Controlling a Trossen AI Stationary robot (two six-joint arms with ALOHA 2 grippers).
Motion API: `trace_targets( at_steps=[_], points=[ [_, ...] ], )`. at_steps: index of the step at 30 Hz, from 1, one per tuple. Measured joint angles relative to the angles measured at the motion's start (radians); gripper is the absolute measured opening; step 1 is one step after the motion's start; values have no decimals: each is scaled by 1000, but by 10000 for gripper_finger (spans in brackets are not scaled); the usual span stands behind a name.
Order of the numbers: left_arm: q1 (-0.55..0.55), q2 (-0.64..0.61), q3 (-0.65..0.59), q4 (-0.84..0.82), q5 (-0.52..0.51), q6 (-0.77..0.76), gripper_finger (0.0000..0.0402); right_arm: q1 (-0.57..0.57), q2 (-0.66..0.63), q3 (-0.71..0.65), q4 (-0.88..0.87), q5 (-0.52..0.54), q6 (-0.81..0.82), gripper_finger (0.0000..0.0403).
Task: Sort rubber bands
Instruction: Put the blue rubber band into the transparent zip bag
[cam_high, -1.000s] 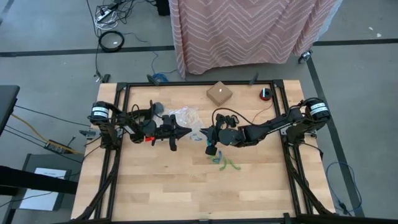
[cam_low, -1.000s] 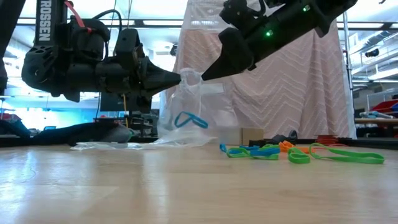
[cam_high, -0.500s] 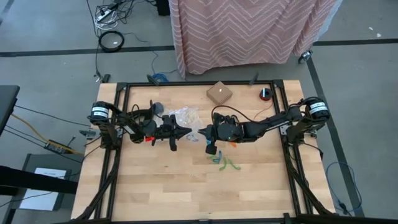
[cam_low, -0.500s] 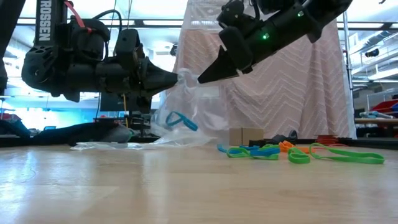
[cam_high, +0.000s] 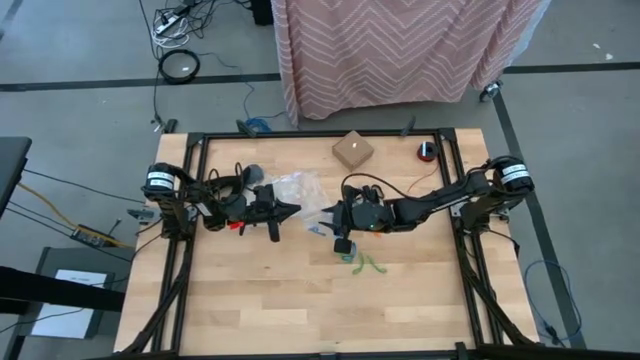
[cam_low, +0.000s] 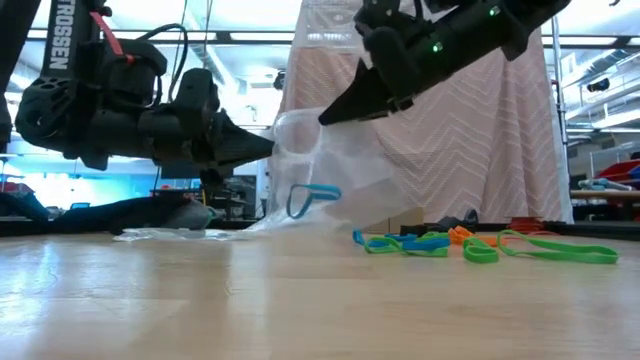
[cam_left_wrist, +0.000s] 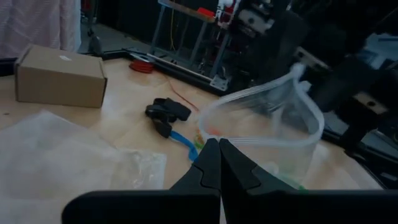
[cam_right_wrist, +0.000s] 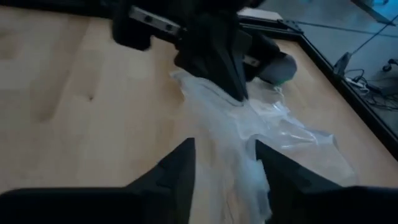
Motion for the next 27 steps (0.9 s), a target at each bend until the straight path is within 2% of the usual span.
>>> trace_targets(
  at_steps=[5,8,11,16,27],
  points=[
    [0,0,-5,0,-7,2,0,45,-58,0,-63,40,5,186],
    [0,0,-5,-1,-16,14,0,72,-114,1,-183,102,47,199],
    [0,0,-4,-1,-20,18,0,93,-165,1,-360,146,199,203],
    [0,-9,-5,-2,-20,61,0,111,-179,0,-534,118,438,196],
    [0,-57,-23,0,-21,273,0,113,-33,1,-516,68,539,192]
  ],
)
